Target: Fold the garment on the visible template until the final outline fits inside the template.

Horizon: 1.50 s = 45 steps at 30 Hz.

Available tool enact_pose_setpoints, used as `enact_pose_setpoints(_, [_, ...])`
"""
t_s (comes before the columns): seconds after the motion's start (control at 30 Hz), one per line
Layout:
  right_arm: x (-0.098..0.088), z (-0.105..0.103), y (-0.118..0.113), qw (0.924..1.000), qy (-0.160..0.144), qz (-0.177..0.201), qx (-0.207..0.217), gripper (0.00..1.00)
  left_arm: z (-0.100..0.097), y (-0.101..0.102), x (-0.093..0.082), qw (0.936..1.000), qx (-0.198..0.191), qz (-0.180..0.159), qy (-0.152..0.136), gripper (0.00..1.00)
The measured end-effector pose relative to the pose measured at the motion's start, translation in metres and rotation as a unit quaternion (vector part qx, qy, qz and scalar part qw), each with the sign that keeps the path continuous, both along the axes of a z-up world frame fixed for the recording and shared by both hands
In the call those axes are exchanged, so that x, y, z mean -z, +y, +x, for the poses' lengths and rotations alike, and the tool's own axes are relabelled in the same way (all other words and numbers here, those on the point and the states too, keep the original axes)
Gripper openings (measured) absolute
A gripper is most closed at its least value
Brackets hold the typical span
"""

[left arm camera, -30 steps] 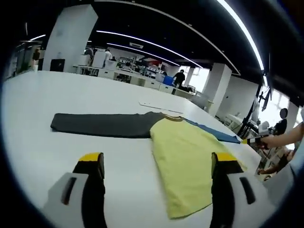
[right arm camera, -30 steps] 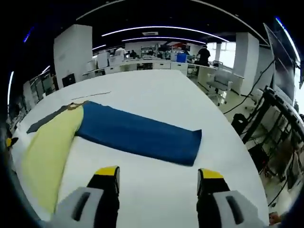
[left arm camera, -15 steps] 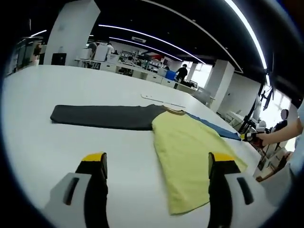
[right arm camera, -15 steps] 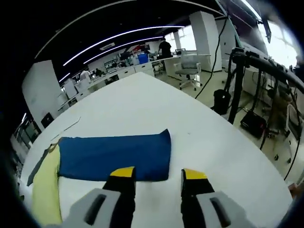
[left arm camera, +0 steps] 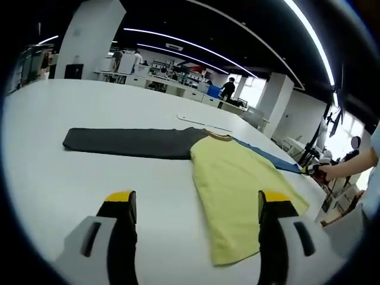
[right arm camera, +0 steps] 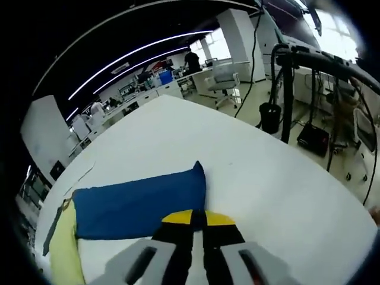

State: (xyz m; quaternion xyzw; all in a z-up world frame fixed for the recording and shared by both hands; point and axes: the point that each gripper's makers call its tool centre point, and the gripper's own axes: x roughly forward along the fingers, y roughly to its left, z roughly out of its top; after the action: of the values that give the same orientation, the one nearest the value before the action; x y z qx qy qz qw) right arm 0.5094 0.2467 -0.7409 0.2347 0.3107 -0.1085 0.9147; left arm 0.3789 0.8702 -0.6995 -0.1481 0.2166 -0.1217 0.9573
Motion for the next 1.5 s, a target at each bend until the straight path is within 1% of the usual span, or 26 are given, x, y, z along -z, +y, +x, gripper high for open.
enact_pose_setpoints(0.03, [-0.001,0.0,0.001,1.0,-0.002,0.007,-0.002,0.0,0.0,0.0,0.0,1.0,0.0,-0.001,-0.001,0.81])
enact_pose_setpoints(0.13, [-0.006,0.002,0.002,0.9999,0.001,-0.006,-0.013,0.0,0.0,0.0,0.0,1.0,0.002,-0.001,0.0,0.8])
enact_pose_setpoints(0.27, [-0.018,0.008,0.009,0.9997,-0.013,-0.004,-0.022,0.0,0.0,-0.001,0.0,1.0,0.004,-0.003,-0.001,0.8])
enact_pose_setpoints(0.3, [-0.024,0.013,0.016,0.9987,-0.022,-0.007,-0.045,0.0,0.0,-0.002,0.0,1.0,0.005,-0.003,0.0,0.79])
enact_pose_setpoints(0.33, [-0.025,0.015,0.017,0.9987,-0.022,-0.007,-0.046,0.0,0.0,-0.002,0.0,1.0,0.006,-0.003,0.001,0.79])
enact_pose_setpoints(0.4, [-0.033,0.023,0.026,0.9971,-0.025,-0.012,-0.071,0.0,0.0,-0.004,-0.001,0.9999,0.008,-0.008,-0.001,0.79])
enact_pose_setpoints(0.43, [-0.039,0.028,0.035,0.995,-0.031,-0.015,-0.093,0.0,0.001,-0.005,-0.002,0.9999,0.008,-0.012,-0.002,0.79])
enact_pose_setpoints(0.5, [-0.048,0.036,0.046,0.9935,-0.042,-0.01,-0.105,0.0,0.001,-0.005,-0.002,0.9999,0.008,-0.013,-0.004,0.79])
enact_pose_setpoints(0.57, [-0.06,0.046,0.072,0.988,-0.057,0.001,-0.144,0.0,0.002,-0.006,-0.004,0.9998,0.008,-0.016,-0.007,0.79])
enact_pose_setpoints(0.63, [-0.064,0.057,0.089,0.9832,-0.066,0.003,-0.17,0.0,0.003,-0.007,-0.005,0.9997,0.009,-0.019,-0.009,0.78])
enact_pose_setpoints(0.7, [-0.067,0.065,0.105,0.9799,-0.071,0.014,-0.186,0.0,0.004,-0.007,-0.007,0.9997,0.009,-0.02,-0.012,0.78])
enact_pose_setpoints(0.73, [-0.07,0.07,0.119,0.9763,-0.077,0.022,-0.201,0.0,0.004,-0.007,-0.008,0.9996,0.008,-0.021,-0.014,0.78])
enact_pose_setpoints(0.77, [-0.072,0.075,0.126,0.9741,-0.083,0.025,-0.209,0.0,0.004,-0.007,-0.008,0.9996,0.008,-0.024,-0.015,0.78])
enact_pose_setpoints(0.83, [-0.077,0.084,0.149,0.9683,-0.094,0.038,-0.228,0.0,0.005,-0.008,-0.009,0.9995,0.007,-0.026,-0.015,0.78])
enact_pose_setpoints(0.87, [-0.081,0.089,0.163,0.964,-0.099,0.047,-0.242,0.0,0.005,-0.008,-0.009,0.9995,0.007,-0.026,-0.016,0.78])
enact_pose_setpoints(1.0, [-0.09,0.1,0.199,0.9537,-0.112,0.063,-0.272,0.0,0.006,-0.009,-0.012,0.9993,0.007,-0.029,-0.021,0.78])
enact_pose_setpoints(1.07, [-0.098,0.107,0.226,0.945,-0.12,0.073,-0.295,0.0,0.006,-0.009,-0.013,0.9992,0.007,-0.031,-0.024,0.78])
enact_pose_setpoints(1.13, [-0.104,0.11,0.243,0.9388,-0.127,0.073,-0.312,0.0,0.006,-0.009,-0.013,0.9992,0.007,-0.031,-0.024,0.77])
enact_pose_setpoints(1.17, [-0.108,0.113,0.255,0.9361,-0.129,0.077,-0.318,0.0,0.006,-0.009,-0.015,0.9991,0.006,-0.033,-0.026,0.77])
enact_pose_setpoints(1.27, [-0.116,0.119,0.282,0.9279,-0.136,0.087,-0.336,0.0,0.006,-0.009,-0.016,0.999,0.006,-0.034,-0.03,0.76])
enact_pose_setpoints(1.3, [-0.118,0.119,0.295,0.923,-0.137,0.091,-0.348,0.0,0.006,-0.008,-0.017,0.9989,0.005,-0.035,-0.031,0.76])
enact_pose_setpoints(1.37, [-0.121,0.119,0.312,0.9168,-0.139,0.089,-0.364,0.0,0.007,-0.008,-0.017,0.9988,0.004,-0.037,-0.032,0.76])
enact_pose_setpoints(1.4, [-0.124,0.118,0.326,0.9123,-0.14,0.088,-0.375,0.0,0.007,-0.008,-0.018,0.9987,0.005,-0.038,-0.033,0.76])
enact_pose_setpoints(1.43, [-0.127,0.119,0.338,0.9095,-0.142,0.092,-0.38,0.0,0.007,-0.008,-0.018,0.9987,0.005,-0.038,-0.033,0.76])
enact_pose_setpoints(1.5, [-0.131,0.12,0.355,0.9044,-0.144,0.102,-0.388,0.0,0.007,-0.008,-0.018,0.9987,0.005,-0.038,-0.034,0.76])
